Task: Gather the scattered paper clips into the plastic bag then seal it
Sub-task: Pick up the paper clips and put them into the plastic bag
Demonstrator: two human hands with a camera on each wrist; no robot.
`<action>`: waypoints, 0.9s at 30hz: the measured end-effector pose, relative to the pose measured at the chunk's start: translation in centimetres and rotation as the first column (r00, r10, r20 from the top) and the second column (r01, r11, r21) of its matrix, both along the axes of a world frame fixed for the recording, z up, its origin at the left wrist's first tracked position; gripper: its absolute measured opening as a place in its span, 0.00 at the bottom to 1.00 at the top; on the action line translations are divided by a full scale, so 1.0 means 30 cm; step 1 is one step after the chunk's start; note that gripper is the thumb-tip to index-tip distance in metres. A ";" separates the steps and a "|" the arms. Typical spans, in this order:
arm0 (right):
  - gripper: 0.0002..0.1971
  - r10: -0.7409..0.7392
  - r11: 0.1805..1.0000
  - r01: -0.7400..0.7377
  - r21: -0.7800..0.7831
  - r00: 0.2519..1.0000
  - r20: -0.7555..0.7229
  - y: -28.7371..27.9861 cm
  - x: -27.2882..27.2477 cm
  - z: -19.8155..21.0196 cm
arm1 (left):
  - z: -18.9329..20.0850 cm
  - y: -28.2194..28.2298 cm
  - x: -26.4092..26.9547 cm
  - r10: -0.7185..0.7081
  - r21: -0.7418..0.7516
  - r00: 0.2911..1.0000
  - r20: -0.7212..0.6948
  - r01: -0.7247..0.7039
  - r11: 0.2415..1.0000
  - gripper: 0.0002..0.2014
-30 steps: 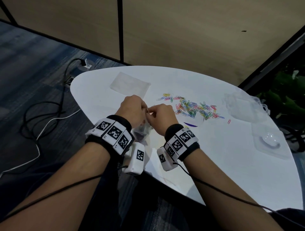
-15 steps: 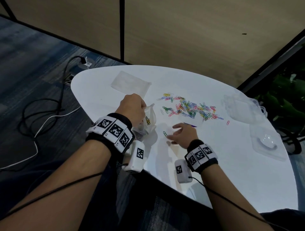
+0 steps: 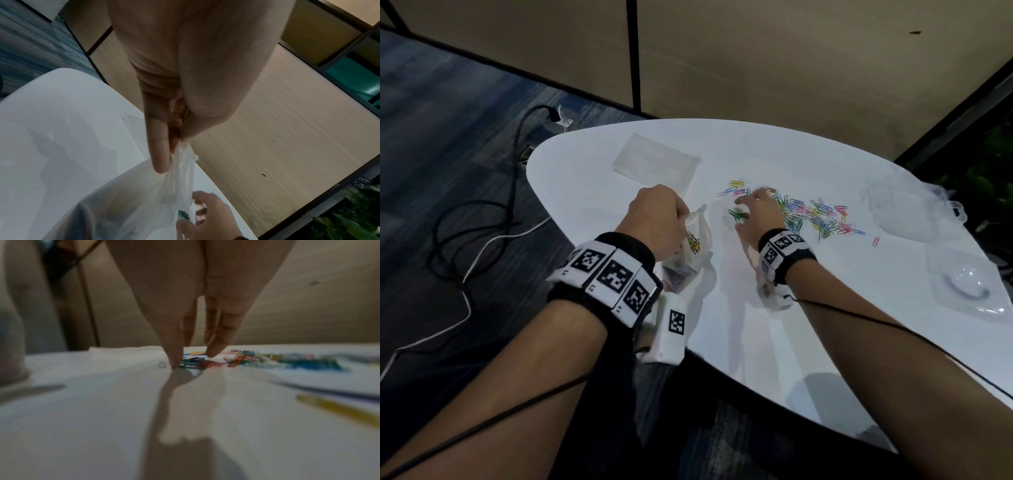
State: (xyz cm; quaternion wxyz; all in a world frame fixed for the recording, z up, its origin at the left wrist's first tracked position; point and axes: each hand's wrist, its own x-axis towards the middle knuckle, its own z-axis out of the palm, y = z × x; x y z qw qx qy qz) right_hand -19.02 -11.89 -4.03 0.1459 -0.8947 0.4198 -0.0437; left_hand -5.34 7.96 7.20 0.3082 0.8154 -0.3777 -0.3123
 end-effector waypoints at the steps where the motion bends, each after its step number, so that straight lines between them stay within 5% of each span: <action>1: 0.18 0.136 0.988 -0.139 -0.072 0.990 -0.046 -0.005 -0.002 -0.012 | -0.001 0.000 -0.002 -0.002 0.001 1.000 0.001 0.002 1.000 0.10; 3: 0.18 0.314 0.932 -0.341 -0.123 0.929 -0.195 -0.010 -0.022 -0.042 | -0.001 0.002 -0.006 -0.003 -0.003 1.000 0.004 0.003 1.000 0.11; 6: 0.22 0.337 0.917 -0.393 -0.070 0.857 -0.391 -0.015 -0.075 -0.064 | -0.003 0.003 -0.008 -0.003 -0.010 1.000 0.009 0.003 1.000 0.12; 11: 0.11 0.339 0.901 -0.390 -0.191 0.907 -0.249 -0.007 -0.131 -0.036 | -0.014 -0.006 -0.015 -0.016 -0.006 1.000 0.007 0.016 1.000 0.12; 15: 0.11 0.198 0.963 -0.238 -0.126 0.943 -0.267 -0.033 -0.145 0.004 | -0.015 -0.019 -0.026 -0.024 0.007 1.000 0.003 0.024 1.000 0.11; 19: 0.07 -0.183 0.973 0.175 0.153 0.982 0.037 -0.064 -0.167 0.065 | -0.003 -0.032 -0.037 -0.029 0.019 0.999 0.014 0.029 0.999 0.12; 22: 0.07 -0.512 0.787 0.335 0.519 0.824 0.244 -0.072 -0.198 0.121 | 0.005 -0.040 -0.052 -0.038 0.031 0.999 0.020 0.038 0.999 0.11; 25: 0.08 -0.700 0.538 0.045 0.842 0.580 0.417 -0.003 -0.192 0.208 | 0.015 -0.049 -0.068 -0.041 0.053 0.999 0.029 0.040 0.998 0.14; 27: 0.12 -0.744 0.374 -0.194 0.907 0.520 0.418 0.069 -0.168 0.260 | 0.025 -0.058 -0.082 -0.034 0.064 0.998 0.043 0.031 0.997 0.16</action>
